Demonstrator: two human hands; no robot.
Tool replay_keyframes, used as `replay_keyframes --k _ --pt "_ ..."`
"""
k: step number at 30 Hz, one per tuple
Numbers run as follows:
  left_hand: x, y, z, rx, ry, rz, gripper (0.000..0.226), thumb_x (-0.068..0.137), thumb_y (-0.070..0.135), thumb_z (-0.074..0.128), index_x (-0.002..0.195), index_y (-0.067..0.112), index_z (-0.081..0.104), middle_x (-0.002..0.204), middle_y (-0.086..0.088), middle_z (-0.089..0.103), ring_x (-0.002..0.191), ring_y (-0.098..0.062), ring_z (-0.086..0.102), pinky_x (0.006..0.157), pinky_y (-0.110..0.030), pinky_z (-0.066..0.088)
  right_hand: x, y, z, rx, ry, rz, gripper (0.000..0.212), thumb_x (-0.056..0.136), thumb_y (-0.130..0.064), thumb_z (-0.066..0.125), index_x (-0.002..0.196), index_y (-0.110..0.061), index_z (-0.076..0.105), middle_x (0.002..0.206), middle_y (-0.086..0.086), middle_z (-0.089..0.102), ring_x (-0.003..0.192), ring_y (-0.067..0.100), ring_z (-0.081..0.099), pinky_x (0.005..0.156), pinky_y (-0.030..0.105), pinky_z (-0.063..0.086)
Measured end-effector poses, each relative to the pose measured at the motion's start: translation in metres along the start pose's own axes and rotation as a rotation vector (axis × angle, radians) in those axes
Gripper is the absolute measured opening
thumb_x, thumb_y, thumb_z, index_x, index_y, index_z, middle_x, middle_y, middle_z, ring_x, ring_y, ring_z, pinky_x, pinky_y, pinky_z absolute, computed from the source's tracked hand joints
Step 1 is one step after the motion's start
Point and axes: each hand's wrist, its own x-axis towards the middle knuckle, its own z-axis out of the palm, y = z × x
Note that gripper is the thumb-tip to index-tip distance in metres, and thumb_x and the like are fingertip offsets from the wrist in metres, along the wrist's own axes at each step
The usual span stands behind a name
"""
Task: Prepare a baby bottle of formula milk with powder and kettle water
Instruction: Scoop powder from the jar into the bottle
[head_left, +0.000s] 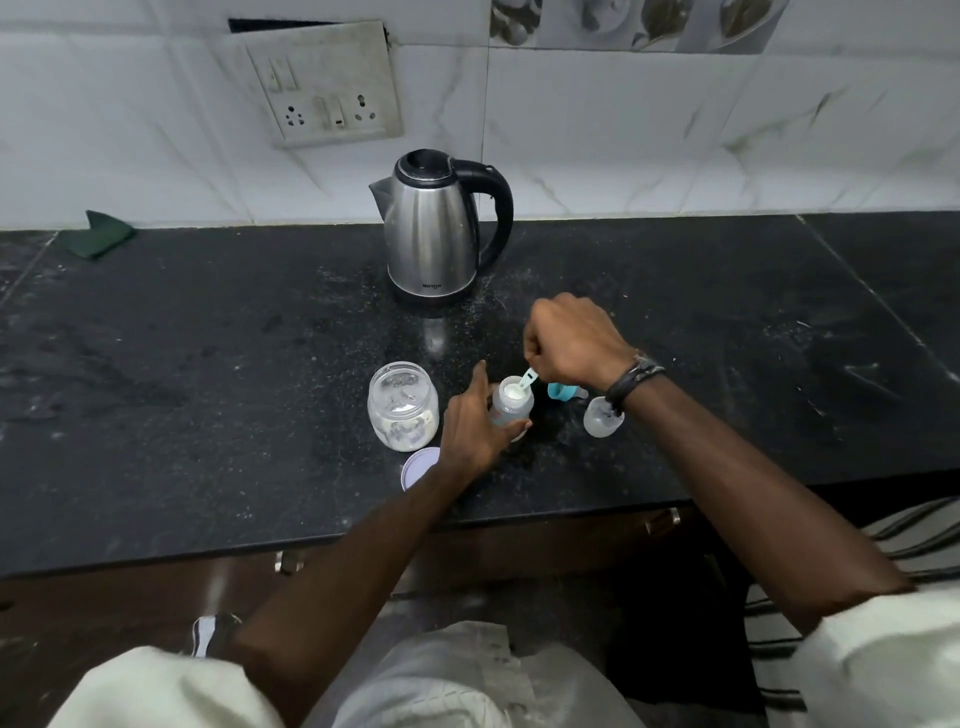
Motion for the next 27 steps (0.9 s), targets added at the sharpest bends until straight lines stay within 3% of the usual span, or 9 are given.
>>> replay_keyframes --k 3,6,10,14,18,21,27 --pt "-0.001 0.003 -0.003 0.004 -0.001 -0.019 0.110 0.069 0.045 0.084 0.153 0.001 0.026 0.122 -0.004 0.071 0.116 -0.028 0.064 0.092 -0.043 0.051 -0.004 -0.016 0.007 -0.137 0.007 -0.124 0.011 0.077 -0.007 0.064 0.079 -0.018 0.061 0.090 0.010 0.067 0.083 0.033 0.065 0.063 0.032 0.042" --pt "0.000 0.001 -0.004 0.006 -0.003 0.001 0.104 0.063 0.063 0.073 0.145 0.008 0.039 0.110 -0.002 0.074 0.103 -0.024 0.069 0.081 -0.042 0.056 0.002 -0.021 0.014 -0.034 -0.077 -0.093 0.011 0.070 -0.007 0.068 0.073 -0.017 0.064 0.080 0.003 0.068 0.077 0.027 0.066 0.060 0.032 0.046" --pt "0.002 -0.002 -0.003 0.025 0.010 0.042 0.089 0.065 0.056 0.076 0.136 0.010 0.046 0.105 -0.002 0.075 0.096 -0.024 0.070 0.078 -0.043 0.055 0.011 -0.022 0.015 -0.024 -0.075 -0.078 0.010 0.070 -0.007 0.069 0.075 -0.016 0.066 0.080 0.003 0.068 0.075 0.026 0.065 0.062 0.034 0.051" --pt "0.003 -0.004 -0.001 0.064 0.021 0.064 0.074 0.069 0.043 0.085 0.125 0.009 0.050 0.098 -0.004 0.075 0.088 -0.026 0.070 0.072 -0.040 0.053 0.015 -0.022 0.014 0.082 -0.134 -0.014 0.015 0.063 -0.007 0.078 0.062 -0.017 0.067 0.072 -0.004 0.071 0.071 0.018 0.068 0.067 0.037 0.058" --pt "0.004 -0.004 -0.001 0.073 0.031 0.063 0.077 0.066 0.053 0.078 0.125 0.012 0.051 0.098 -0.003 0.074 0.089 -0.029 0.068 0.073 -0.041 0.051 0.017 -0.022 0.012 0.160 -0.184 0.041 0.014 0.062 -0.006 0.080 0.064 -0.017 0.072 0.070 -0.006 0.072 0.067 0.011 0.068 0.062 0.029 0.057" --pt "0.005 -0.005 0.000 0.095 0.028 0.067 0.082 0.068 0.049 0.081 0.130 0.008 0.048 0.103 -0.007 0.073 0.094 -0.033 0.066 0.076 -0.041 0.049 0.018 -0.021 0.012 0.153 -0.165 0.075 0.016 0.059 -0.008 0.083 0.062 -0.017 0.071 0.071 -0.005 0.072 0.068 0.014 0.068 0.067 0.034 0.060" --pt "0.005 -0.006 0.001 0.097 0.019 0.047 0.099 0.062 0.071 0.064 0.137 0.009 0.045 0.108 -0.008 0.072 0.099 -0.032 0.066 0.081 -0.045 0.051 0.018 -0.019 0.013 0.192 -0.166 0.125 0.013 0.059 -0.005 0.080 0.063 -0.014 0.071 0.067 -0.005 0.072 0.068 0.014 0.070 0.066 0.033 0.060"
